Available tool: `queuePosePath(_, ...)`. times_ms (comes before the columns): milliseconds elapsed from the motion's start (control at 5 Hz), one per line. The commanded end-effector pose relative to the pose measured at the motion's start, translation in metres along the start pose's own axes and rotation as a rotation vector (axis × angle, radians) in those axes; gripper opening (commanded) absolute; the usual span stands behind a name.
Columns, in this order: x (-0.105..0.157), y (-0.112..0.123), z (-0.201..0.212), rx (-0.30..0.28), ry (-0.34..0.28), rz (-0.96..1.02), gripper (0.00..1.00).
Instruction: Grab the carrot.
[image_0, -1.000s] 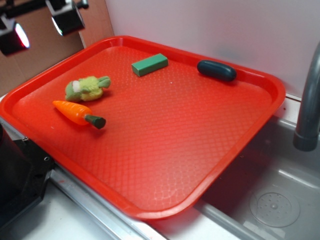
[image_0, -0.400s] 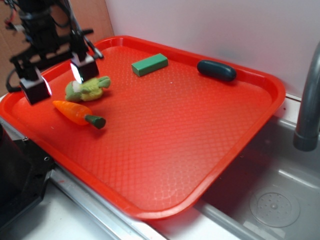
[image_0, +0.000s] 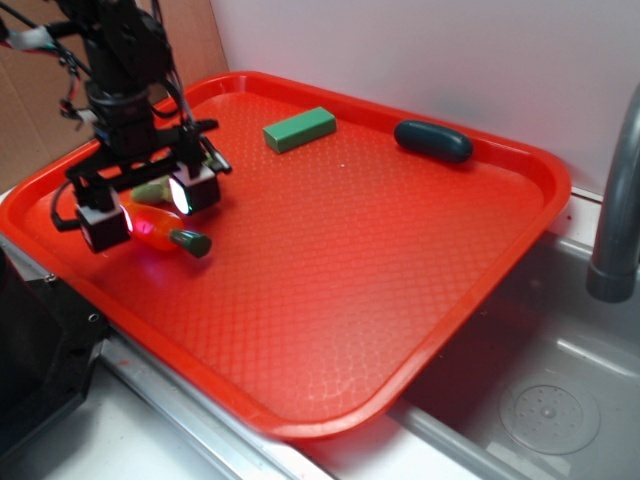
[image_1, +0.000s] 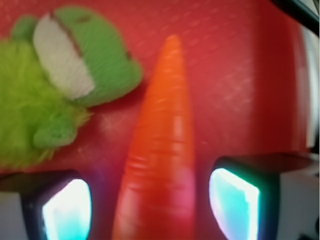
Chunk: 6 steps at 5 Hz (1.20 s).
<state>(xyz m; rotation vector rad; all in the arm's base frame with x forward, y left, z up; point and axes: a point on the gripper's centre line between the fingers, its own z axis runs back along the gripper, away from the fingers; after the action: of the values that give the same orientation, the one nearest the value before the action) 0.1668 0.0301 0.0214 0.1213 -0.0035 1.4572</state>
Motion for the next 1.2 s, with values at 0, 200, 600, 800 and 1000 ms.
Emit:
queuePosePath(0,-0.006,0.012,0.000,-0.055,-0.035,-0.020,0.00)
queuePosePath(200,-0.003,0.012,0.011,-0.083,-0.037,-0.069,0.00)
queuePosePath(600,0.006,-0.005,0.070,-0.124,0.013,-0.497,0.00)
queuePosePath(800,0.006,-0.012,0.102,-0.113,0.019,-0.726,0.00)
queuePosePath(1000,0.006,-0.009,0.133,-0.170,-0.030,-0.872,0.00)
